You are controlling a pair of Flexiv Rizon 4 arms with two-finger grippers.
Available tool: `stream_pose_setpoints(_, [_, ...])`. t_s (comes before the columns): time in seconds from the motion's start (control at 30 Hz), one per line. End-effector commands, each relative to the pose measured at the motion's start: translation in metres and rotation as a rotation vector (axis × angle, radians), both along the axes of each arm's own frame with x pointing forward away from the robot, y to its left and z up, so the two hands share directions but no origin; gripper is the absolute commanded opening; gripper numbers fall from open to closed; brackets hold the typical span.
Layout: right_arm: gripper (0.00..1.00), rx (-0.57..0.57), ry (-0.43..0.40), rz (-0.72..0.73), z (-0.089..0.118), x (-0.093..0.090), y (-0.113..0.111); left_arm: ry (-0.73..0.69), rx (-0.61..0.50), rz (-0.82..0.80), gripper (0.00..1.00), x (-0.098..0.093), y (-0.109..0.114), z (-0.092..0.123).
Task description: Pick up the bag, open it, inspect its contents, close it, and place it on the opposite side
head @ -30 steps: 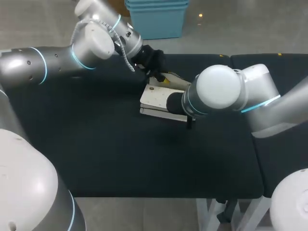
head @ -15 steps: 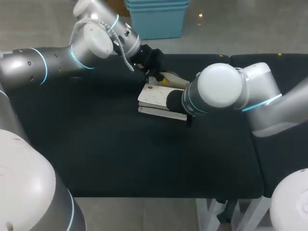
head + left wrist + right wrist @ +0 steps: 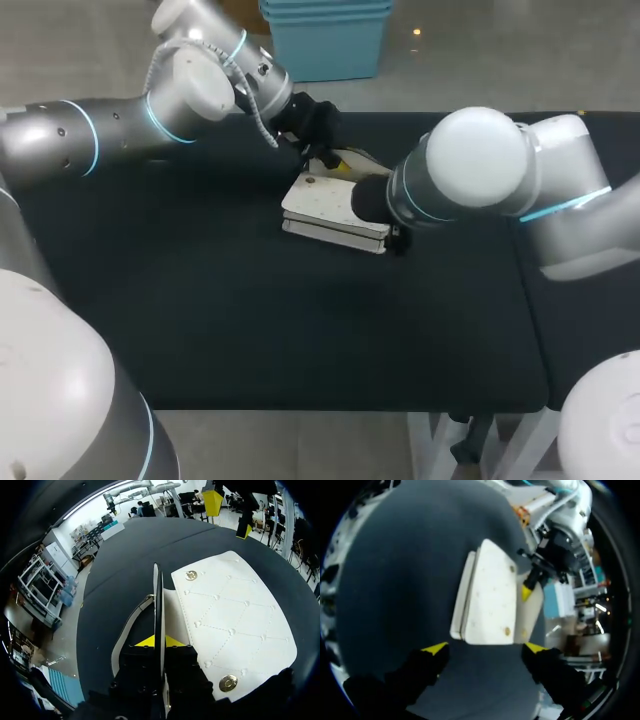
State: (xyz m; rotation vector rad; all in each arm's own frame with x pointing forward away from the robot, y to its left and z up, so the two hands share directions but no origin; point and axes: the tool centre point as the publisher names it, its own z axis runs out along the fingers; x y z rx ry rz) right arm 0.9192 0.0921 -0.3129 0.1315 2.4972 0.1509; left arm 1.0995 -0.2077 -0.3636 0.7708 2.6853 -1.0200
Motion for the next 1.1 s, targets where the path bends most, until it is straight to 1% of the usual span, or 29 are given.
stream_pose_setpoints(0.03, [0.06,-0.010,0.014,0.006,0.027,0.000,0.001,0.004,-0.004,-0.002,0.00,0.002,0.001,0.000])
stream_pose_setpoints(0.07, [0.00,-0.014,0.015,0.012,0.031,0.001,0.002,0.007,-0.018,0.023,0.00,0.001,0.003,0.003])
stream_pose_setpoints(0.2, [0.00,-0.018,0.028,0.028,0.043,0.008,0.008,0.026,-0.061,0.082,0.00,-0.002,0.011,0.021])
stream_pose_setpoints(0.37, [0.00,-0.041,0.048,0.034,0.050,0.014,0.012,0.012,-0.047,0.172,0.00,-0.011,0.017,0.046])
stream_pose_setpoints(0.57, [0.00,-0.041,0.051,0.038,0.062,0.023,0.018,-0.008,-0.024,0.208,0.00,-0.024,0.017,0.072])
stream_pose_setpoints(0.67, [0.00,-0.037,0.049,0.045,0.070,0.026,0.022,0.010,-0.042,0.212,0.00,-0.031,0.016,0.084])
stream_pose_setpoints(0.7, [0.00,-0.029,0.057,0.046,0.072,0.027,0.023,0.032,-0.053,0.227,0.00,-0.032,0.016,0.088])
stream_pose_setpoints(0.77, [0.00,0.008,0.100,0.064,0.074,0.030,0.025,0.043,-0.059,0.216,0.00,-0.035,0.017,0.094])
stream_pose_setpoints(0.8, [0.00,0.038,0.128,0.099,0.074,0.034,0.027,0.043,-0.059,0.216,0.00,-0.035,0.017,0.094])
stream_pose_setpoints(1.1, [0.00,0.038,0.128,0.099,0.074,0.034,0.027,0.043,-0.059,0.216,0.00,-0.035,0.017,0.094])
